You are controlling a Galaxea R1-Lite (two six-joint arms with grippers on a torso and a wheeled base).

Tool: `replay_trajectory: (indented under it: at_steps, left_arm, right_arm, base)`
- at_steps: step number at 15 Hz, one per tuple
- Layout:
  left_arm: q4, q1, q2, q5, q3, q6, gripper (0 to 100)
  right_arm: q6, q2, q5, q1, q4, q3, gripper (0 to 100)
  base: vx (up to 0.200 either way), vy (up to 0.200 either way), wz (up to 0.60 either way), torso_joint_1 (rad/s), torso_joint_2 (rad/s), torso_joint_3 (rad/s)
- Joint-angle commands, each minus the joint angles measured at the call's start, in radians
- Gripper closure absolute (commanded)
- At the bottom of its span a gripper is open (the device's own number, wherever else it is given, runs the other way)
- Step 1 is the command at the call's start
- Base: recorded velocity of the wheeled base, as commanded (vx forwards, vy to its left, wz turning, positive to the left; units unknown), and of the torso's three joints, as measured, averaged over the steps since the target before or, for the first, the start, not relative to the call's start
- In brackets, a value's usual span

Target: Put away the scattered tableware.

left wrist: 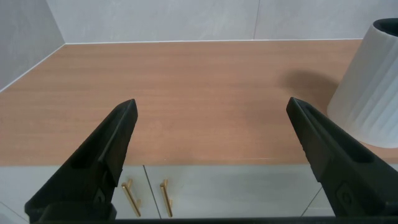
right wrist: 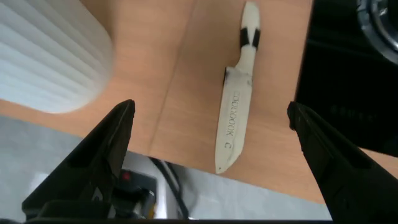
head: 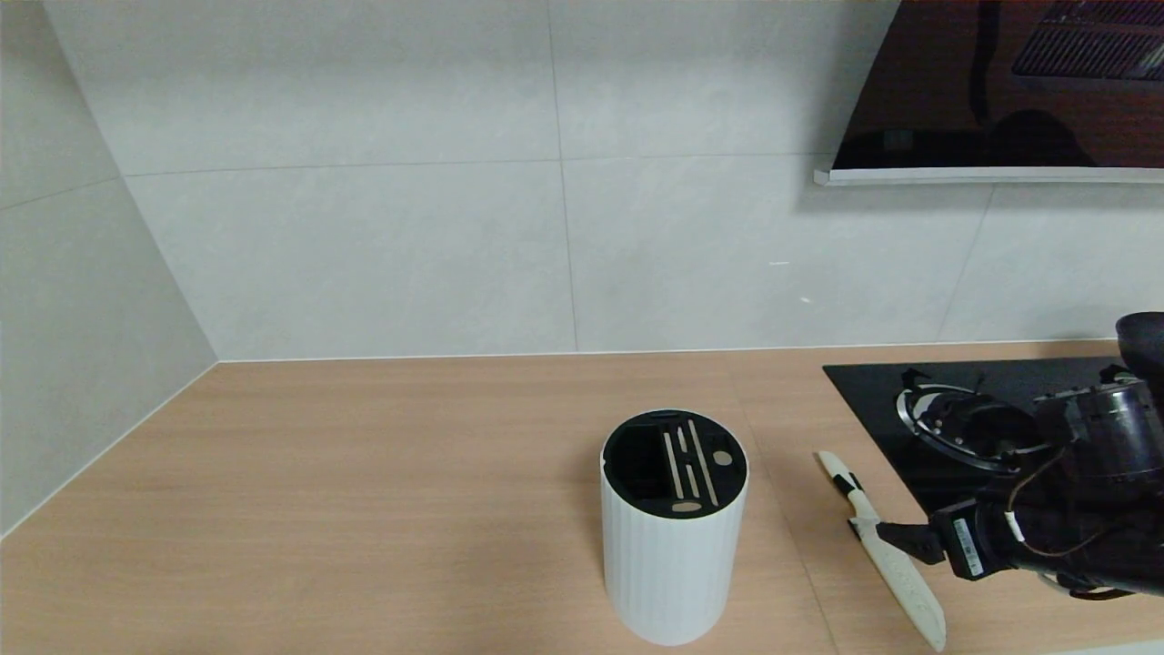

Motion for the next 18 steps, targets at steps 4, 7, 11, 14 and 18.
replay_trajectory:
  at_steps: [4,7,11,14,18]
  left_arm:
    - [0.0,0.001,0.0,0.001,0.0,0.0,0]
    - [0.0,-0.001,0.0,0.001,0.0,0.0,0]
    - [0.0,0.001,0.0,0.001,0.0,0.0,0]
    - [0.0,0.001,0.0,0.001,0.0,0.0,0]
    - [0.0,0.001,0.0,0.001,0.0,-0.002,0]
  right_arm:
    - [0.004,0.274,-0.023,-0.014,-0.223,0.044,0]
    - [0.005,0.442,-0.11,-0.04,-0.413,0.058,0]
    - [0.056,0.496,-0.13,-0.046,-0.529,0.066,0]
    - [0.064,0.521,-0.123,-0.046,-0.531,0.061,0]
    - [0.064,0.579,-0.124,-0.046,-0.599,0.064,0]
  base:
    - [0.0,0.0,0.0,0.0,0.0,0.0]
    - [0.0,0.0,0.0,0.0,0.0,0.0]
    - [0.0,0.0,0.0,0.0,0.0,0.0]
    - [0.0,0.0,0.0,0.0,0.0,0.0]
    - [0.0,0.0,0.0,0.0,0.0,0.0]
